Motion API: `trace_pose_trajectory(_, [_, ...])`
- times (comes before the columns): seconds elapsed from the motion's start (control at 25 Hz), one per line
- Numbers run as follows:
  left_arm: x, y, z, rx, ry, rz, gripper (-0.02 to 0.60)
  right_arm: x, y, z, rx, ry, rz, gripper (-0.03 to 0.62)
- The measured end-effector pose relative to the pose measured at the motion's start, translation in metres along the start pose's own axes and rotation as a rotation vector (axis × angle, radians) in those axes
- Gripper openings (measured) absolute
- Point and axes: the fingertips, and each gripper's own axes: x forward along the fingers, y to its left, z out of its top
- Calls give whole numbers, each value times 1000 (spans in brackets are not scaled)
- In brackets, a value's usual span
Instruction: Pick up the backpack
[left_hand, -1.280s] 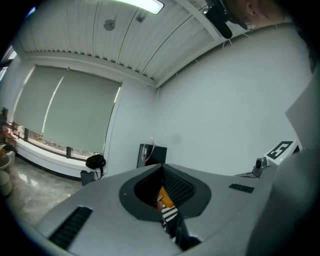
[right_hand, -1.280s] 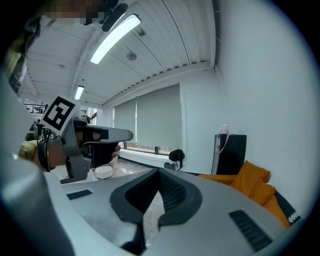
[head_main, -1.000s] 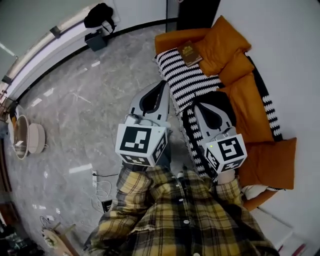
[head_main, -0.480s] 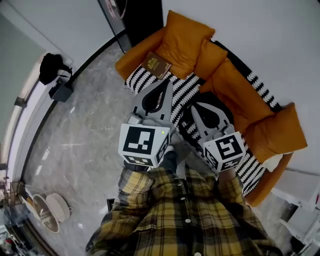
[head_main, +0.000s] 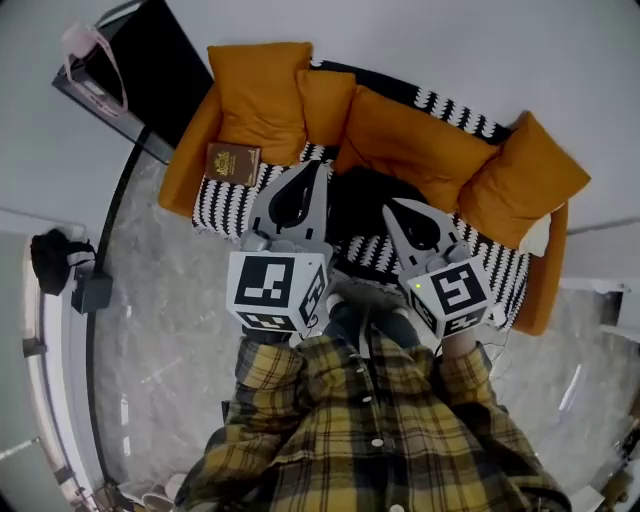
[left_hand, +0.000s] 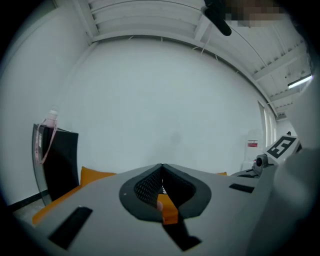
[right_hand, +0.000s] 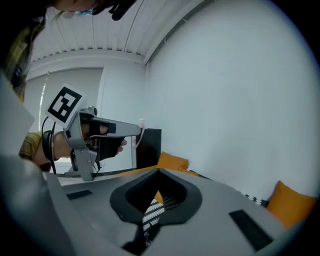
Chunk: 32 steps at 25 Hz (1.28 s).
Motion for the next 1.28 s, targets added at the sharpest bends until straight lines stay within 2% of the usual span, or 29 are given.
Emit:
trace_pose_trajectory(0.16, [22,-32,-12,0,37,-90,18,-28,-33,-14,48,16,-108,15])
trace_pose_trajectory(0.32, [37,-57,-23,3,66,-130,18,-44,-58,-28,77,33,-152,15])
trace_pose_trajectory(0.96, [67,-71,-56,-17,137,-94,18,-42,-109,-41,100,27,-152,15])
trace_pose_trajectory(1.28, [82,-73,-94,-36,190,-112,18,-28,-129,-68,92,59,-151,15])
